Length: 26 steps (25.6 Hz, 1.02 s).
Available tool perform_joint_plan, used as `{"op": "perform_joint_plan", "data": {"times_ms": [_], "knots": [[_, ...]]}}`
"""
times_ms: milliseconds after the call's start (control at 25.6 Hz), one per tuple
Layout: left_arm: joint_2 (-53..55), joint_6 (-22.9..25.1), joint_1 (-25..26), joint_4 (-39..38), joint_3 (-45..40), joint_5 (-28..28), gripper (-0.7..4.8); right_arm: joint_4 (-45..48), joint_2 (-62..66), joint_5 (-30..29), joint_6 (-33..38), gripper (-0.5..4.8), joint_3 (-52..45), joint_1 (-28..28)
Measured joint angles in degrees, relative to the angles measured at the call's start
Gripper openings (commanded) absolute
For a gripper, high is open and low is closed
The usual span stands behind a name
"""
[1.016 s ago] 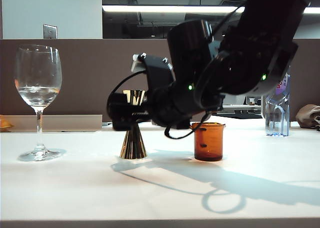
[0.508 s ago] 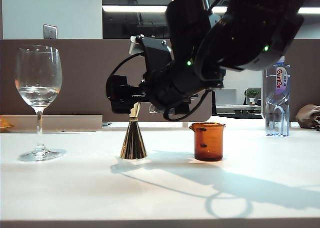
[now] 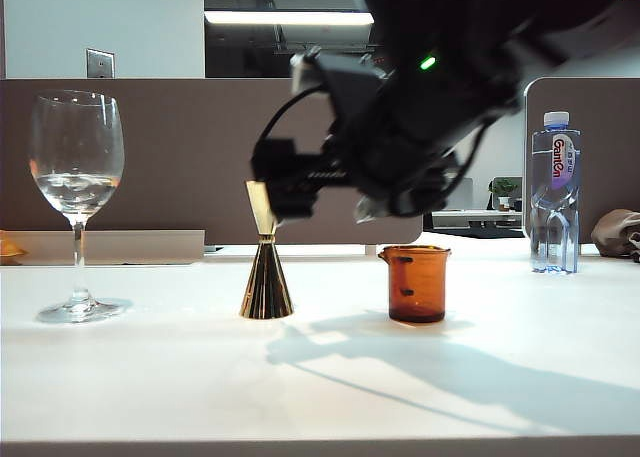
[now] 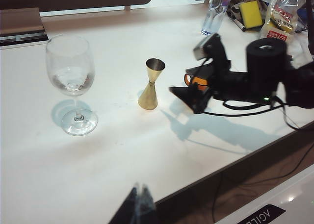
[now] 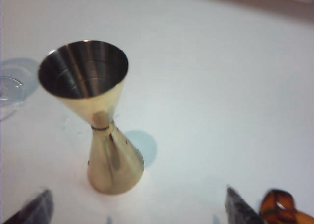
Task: Pick up the small amber measuring cup and pour the water in it into the jigger, then pick up the jigger and pour the water in it into the wine glass.
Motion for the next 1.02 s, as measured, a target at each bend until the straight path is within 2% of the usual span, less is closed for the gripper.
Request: {"op": "perform_joint_plan", "data": {"times_ms": [117, 156, 352, 430, 469, 625, 742, 859, 1016], "knots": [[0.0, 0.0, 0.0, 0.0, 0.0, 0.0, -0.02, 0.0, -5.3, 0.0, 0.4, 4.79, -3.9, 0.0], [0.0, 0.0, 0.0, 0.0, 0.0, 0.0, -0.02, 0.0, -7.0, 0.2, 0.4, 4.41, -5.1, 0.0], [0.0, 0.0, 0.0, 0.0, 0.0, 0.0, -0.02, -0.3, -16.1, 1.1, 0.6, 1.5, -10.0, -0.6], [0.0, 0.0, 0.0, 0.0, 0.0, 0.0, -0.02, -0.3, -19.0, 1.1, 0.6, 0.75, -11.4, -1.2], [0.0, 0.0, 0.0, 0.0, 0.0, 0.0, -0.02, -0.3, -20.3, 1.1, 0.6, 0.56, -12.0, -1.5], [0.0, 0.0, 0.0, 0.0, 0.0, 0.0, -0.02, -0.4, -24.7, 1.1, 0.6, -0.06, -14.5, -3.8], [0.0, 0.0, 0.0, 0.0, 0.0, 0.0, -0.02, -0.4, -29.3, 0.1, 0.6, -0.05, -17.4, -6.8], [0.0, 0.0, 0.0, 0.0, 0.0, 0.0, -0.02, -0.2, -33.4, -7.2, 0.6, -0.05, -21.3, -11.4], [0.0, 0.0, 0.0, 0.0, 0.0, 0.0, -0.02, 5.5, -36.2, -8.1, 0.6, -0.05, -26.9, -13.6]]}}
